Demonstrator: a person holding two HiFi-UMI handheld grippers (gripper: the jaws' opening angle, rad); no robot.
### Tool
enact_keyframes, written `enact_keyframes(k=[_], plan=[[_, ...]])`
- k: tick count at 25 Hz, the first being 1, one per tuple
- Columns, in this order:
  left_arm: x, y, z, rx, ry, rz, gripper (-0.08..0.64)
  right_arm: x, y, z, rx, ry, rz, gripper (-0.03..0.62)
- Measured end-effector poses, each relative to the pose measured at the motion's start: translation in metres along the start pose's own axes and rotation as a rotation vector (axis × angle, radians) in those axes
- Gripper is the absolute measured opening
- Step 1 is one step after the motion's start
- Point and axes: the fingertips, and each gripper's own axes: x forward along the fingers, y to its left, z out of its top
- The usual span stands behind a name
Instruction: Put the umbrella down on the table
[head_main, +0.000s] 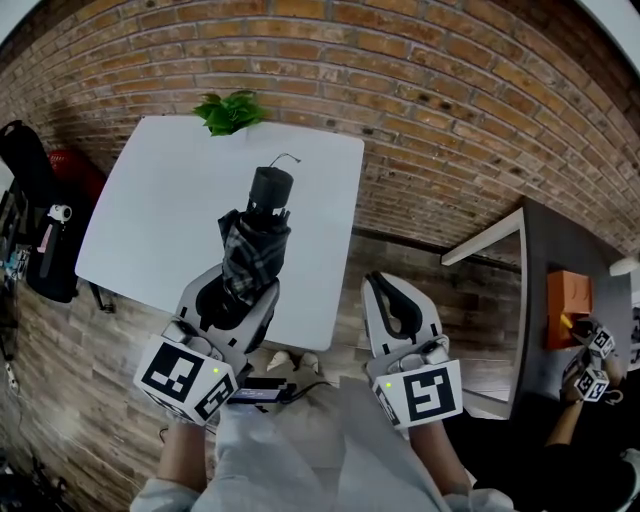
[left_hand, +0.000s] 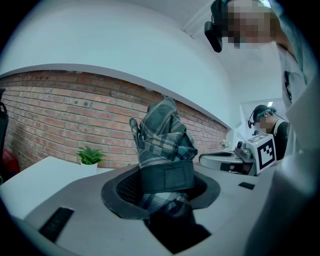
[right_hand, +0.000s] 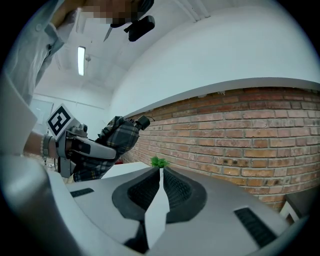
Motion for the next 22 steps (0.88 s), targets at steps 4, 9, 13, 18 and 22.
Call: enact_keyframes(k=[4, 9, 13, 18, 22], plan=[[0.011, 0.005, 0.003, 0.006, 0.026, -0.005, 0.207, 0.008, -0.007, 0.002, 0.006, 0.010, 0.001, 0.052], [0.020, 0.013, 0.002, 0.006, 0.046, -0.013, 0.207, 0.019, -0.011, 0.001, 0.008, 0.018, -0.002, 0.052], [0.027, 0.021, -0.004, 0.005, 0.075, -0.018, 0.207, 0.027, -0.011, -0.002, 0.013, 0.026, -0.005, 0.052], [0.036, 0.031, -0.018, 0.004, 0.122, -0.022, 0.207, 0.037, -0.013, -0.012, 0.025, 0.047, -0.020, 0.052], [0.048, 0.044, -0.035, 0.006, 0.159, -0.022, 0.207, 0.046, -0.012, -0.020, 0.027, 0.068, -0.025, 0.052]])
